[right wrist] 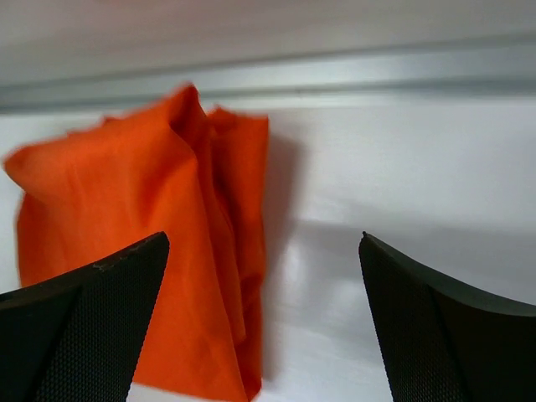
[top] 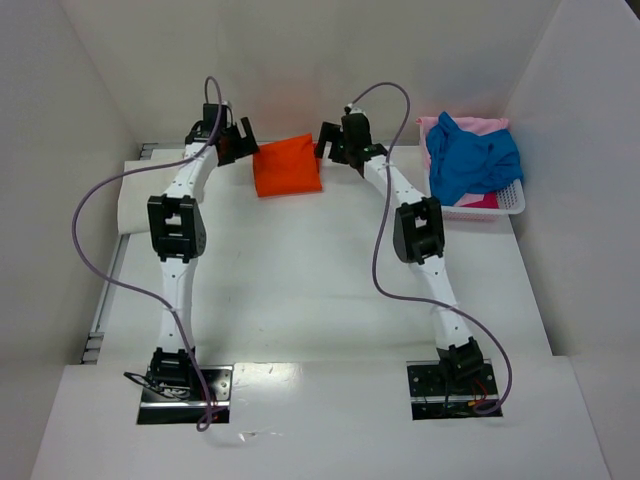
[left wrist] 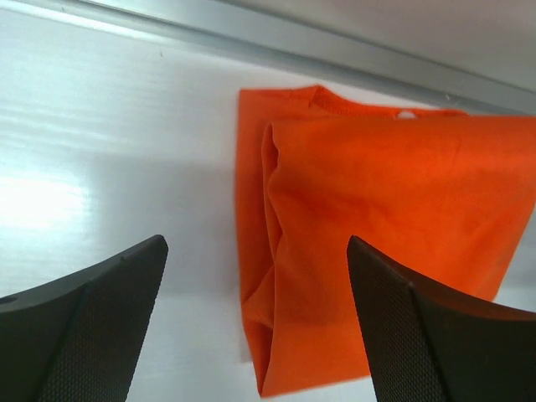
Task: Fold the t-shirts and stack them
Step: Fold the long partially folded tshirt into a neat square, then smooth out wrinkles on the folded tshirt
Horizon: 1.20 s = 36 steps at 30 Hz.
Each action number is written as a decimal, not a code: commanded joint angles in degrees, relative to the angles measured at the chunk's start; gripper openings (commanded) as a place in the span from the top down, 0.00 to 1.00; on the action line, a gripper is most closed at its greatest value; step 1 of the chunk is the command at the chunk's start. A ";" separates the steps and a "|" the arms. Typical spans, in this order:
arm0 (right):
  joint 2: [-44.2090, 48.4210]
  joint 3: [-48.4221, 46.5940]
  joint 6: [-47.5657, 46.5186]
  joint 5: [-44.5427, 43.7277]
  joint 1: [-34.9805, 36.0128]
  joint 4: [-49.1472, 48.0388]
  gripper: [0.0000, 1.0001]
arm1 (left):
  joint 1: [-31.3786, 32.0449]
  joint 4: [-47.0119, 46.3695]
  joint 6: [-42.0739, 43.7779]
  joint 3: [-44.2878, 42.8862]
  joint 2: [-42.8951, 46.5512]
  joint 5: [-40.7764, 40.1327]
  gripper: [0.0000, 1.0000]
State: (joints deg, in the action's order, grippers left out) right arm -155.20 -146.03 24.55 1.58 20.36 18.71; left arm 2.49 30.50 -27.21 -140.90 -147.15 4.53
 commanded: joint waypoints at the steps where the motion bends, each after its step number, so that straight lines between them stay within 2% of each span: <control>1: 9.29 8.63 -1.17 3.13 0.03 -0.02 0.00 | -0.12 -2.95 1.98 10.46 9.85 3.20 0.05; 2: 10.98 13.21 -1.17 3.86 0.03 -1.46 0.02 | -0.12 -6.26 1.77 17.98 13.11 4.08 0.05; 6: 17.39 26.90 -0.64 3.17 1.17 -6.33 0.06 | -0.12 -13.74 -0.39 34.96 20.15 6.59 0.05; 10: 19.41 31.74 -0.64 3.78 1.79 -7.75 0.06 | 0.40 -17.05 -0.39 42.39 22.87 7.98 0.09; 16: 17.92 32.12 0.84 6.76 1.79 -8.78 0.09 | 0.41 -18.64 -0.92 43.42 22.63 10.06 0.15; 27: 15.64 31.07 2.52 10.11 1.95 -9.30 0.19 | 1.46 -18.47 -0.92 37.03 16.64 12.72 0.21; 36: 12.21 27.41 2.52 10.64 3.45 -7.64 0.37 | 1.99 -18.11 -0.78 36.14 14.35 13.67 0.28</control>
State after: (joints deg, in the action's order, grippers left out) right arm -141.59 -115.30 27.18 11.47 22.31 12.23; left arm 4.47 13.58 -27.50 -102.65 -131.74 16.80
